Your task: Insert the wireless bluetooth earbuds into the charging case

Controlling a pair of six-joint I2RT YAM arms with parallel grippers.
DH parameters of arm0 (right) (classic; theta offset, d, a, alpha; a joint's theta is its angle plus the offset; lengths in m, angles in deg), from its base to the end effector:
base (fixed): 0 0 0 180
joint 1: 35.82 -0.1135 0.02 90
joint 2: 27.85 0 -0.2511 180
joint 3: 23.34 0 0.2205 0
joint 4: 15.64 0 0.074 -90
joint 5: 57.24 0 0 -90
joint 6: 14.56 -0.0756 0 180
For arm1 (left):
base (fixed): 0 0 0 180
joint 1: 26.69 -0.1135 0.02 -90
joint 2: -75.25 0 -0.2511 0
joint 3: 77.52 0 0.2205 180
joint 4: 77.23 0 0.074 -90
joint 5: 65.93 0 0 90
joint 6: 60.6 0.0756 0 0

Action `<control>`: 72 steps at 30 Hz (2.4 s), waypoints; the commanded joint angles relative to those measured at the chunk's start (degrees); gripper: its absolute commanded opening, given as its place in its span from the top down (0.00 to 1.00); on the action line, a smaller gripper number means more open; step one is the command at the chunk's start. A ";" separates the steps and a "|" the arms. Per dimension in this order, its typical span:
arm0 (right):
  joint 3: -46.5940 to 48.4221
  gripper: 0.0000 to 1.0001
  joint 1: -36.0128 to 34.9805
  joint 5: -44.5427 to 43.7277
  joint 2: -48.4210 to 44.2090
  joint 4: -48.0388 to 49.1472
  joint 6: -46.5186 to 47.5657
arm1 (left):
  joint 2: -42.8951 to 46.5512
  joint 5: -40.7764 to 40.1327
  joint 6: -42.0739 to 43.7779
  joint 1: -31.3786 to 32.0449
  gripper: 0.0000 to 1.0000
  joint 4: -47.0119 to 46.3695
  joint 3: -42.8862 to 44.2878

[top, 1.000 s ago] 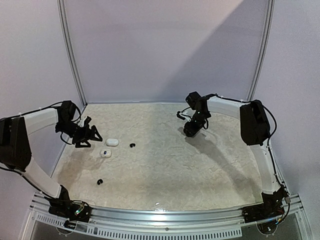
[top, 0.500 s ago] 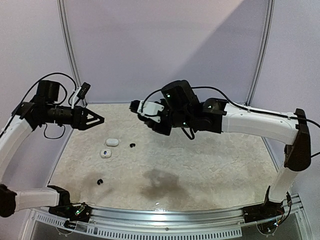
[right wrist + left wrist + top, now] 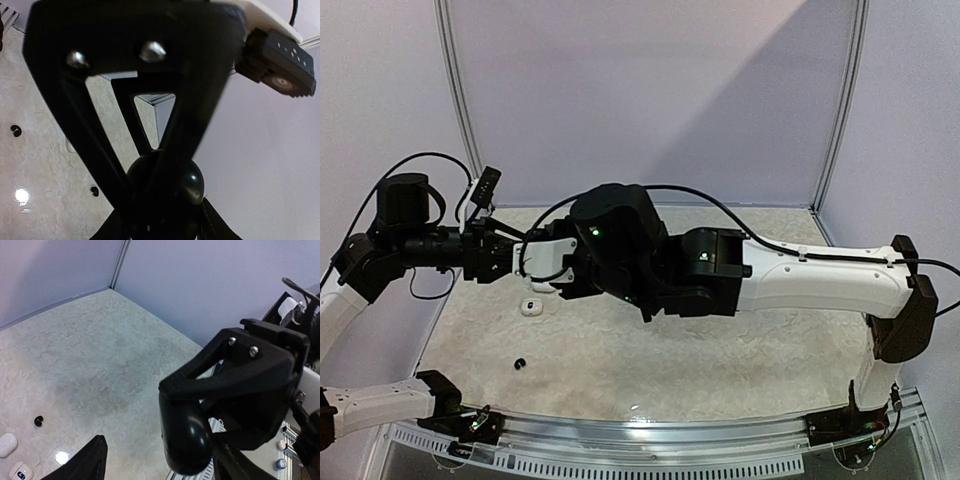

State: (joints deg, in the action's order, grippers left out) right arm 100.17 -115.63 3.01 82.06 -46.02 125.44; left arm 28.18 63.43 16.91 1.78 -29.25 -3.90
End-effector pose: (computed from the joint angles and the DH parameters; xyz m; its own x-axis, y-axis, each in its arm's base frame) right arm 0.1172 0.4397 0.3611 0.5574 -0.6585 -0.5057 -0.5344 0.1816 -0.8255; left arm 0.1262 -0.1230 0.3475 -0.5055 0.0839 -0.8587 0.7971 0.4265 -0.4275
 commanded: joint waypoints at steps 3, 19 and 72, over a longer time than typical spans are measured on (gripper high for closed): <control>3.60 0.87 -2.38 -4.33 2.58 -2.23 1.86 | -1.26 -0.33 -0.70 2.26 0.41 -1.51 0.80; 1.38 0.17 -0.07 5.27 -2.46 -8.42 -14.38 | 1.85 1.51 7.36 2.38 1.00 -1.32 0.21; 4.51 1.00 9.23 47.00 -6.25 -19.11 -44.41 | 10.41 7.45 21.10 3.26 0.38 -0.98 -7.36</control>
State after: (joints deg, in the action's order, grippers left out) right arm 102.69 -105.80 53.85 78.58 -60.53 79.61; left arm 37.16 71.95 36.67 4.21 -29.40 -9.67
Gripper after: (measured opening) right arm 0.207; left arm 0.687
